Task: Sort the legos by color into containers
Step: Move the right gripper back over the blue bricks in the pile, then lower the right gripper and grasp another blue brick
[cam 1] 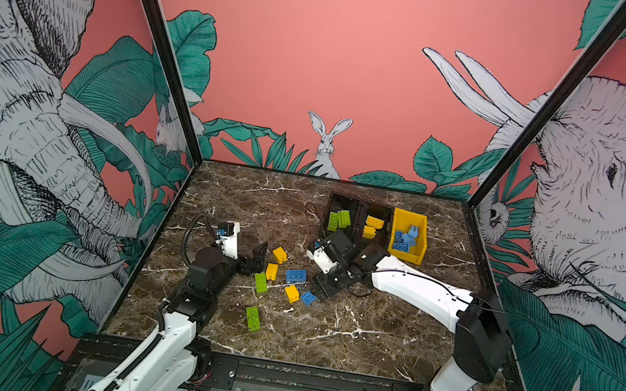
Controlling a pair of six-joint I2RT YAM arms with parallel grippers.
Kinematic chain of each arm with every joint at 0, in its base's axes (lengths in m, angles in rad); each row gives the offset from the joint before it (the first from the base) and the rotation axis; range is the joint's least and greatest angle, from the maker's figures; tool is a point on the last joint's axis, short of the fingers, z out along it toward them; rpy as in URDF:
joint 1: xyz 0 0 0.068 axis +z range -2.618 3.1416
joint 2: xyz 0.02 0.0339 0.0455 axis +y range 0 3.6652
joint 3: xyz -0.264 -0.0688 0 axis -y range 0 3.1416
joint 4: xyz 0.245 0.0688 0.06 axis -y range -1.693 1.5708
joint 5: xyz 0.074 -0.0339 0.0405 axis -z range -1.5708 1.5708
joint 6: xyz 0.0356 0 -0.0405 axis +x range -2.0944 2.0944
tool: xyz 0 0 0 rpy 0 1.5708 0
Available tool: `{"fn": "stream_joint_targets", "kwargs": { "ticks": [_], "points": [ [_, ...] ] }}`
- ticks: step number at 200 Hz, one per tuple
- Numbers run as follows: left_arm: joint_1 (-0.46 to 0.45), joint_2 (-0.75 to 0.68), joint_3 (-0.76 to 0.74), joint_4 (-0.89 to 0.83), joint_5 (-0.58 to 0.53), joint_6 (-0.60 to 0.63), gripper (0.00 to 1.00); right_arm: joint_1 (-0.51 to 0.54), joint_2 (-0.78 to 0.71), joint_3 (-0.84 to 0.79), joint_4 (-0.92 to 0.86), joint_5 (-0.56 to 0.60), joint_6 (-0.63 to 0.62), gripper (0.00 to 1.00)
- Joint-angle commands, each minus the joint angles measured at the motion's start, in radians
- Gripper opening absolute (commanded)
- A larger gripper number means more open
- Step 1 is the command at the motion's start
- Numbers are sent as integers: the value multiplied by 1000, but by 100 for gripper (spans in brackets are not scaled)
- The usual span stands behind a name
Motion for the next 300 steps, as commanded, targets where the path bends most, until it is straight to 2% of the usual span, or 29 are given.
{"fn": "stream_joint_targets", "kwargs": {
  "ticks": [1,46,80,157,194,233,300],
  "points": [
    [2,-11,-12,-6,-7,5,99,29,27,-18,-19,13,-76,79],
    [2,-15,-12,-8,-10,8,99,47,109,11,-10,39,-122,82],
    [2,-18,-14,-8,-14,9,99,47,154,25,1,70,-118,83],
    [2,-16,-12,-7,-14,8,99,47,229,89,34,19,-103,86],
    [3,-17,-12,-12,-18,9,99,47,266,117,2,64,-94,87],
    [2,-16,-12,-12,-22,11,99,47,273,111,34,79,-60,81],
    [2,-11,-13,-7,-21,9,99,45,232,66,79,147,-9,64]
  ]
}}
